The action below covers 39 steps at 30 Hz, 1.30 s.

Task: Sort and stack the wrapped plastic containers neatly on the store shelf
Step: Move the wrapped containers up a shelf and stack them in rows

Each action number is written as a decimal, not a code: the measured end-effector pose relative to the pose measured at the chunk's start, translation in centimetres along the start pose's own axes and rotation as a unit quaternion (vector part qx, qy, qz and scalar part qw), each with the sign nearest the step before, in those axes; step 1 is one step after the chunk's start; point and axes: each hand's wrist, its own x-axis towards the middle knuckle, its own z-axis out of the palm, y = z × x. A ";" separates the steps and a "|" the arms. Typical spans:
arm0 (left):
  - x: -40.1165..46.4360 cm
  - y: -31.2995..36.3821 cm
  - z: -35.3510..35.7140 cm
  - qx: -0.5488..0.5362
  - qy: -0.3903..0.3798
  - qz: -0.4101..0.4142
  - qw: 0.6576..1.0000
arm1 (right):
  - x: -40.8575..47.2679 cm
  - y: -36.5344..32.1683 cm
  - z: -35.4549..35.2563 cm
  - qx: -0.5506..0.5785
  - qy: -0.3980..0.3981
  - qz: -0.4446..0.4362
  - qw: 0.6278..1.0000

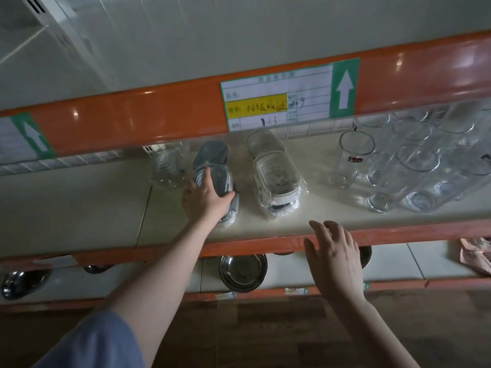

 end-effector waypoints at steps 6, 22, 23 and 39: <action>-0.1 -1.0 -0.2 -0.051 0.015 0.003 0.999 | -0.5 -0.9 0.6 -0.006 -0.015 -0.001 1.000; -3.7 -8.0 -3.7 -0.104 0.085 0.061 0.989 | 6.0 -5.5 1.1 -0.004 -0.051 -0.011 0.999; -4.0 -8.4 -4.1 -0.098 0.088 0.062 0.989 | 6.8 -5.9 1.2 -0.006 -0.062 -0.004 0.998; -4.6 -14.1 -4.4 -0.087 0.103 0.042 0.990 | 13.1 -7.8 5.9 -0.067 -0.132 0.110 0.983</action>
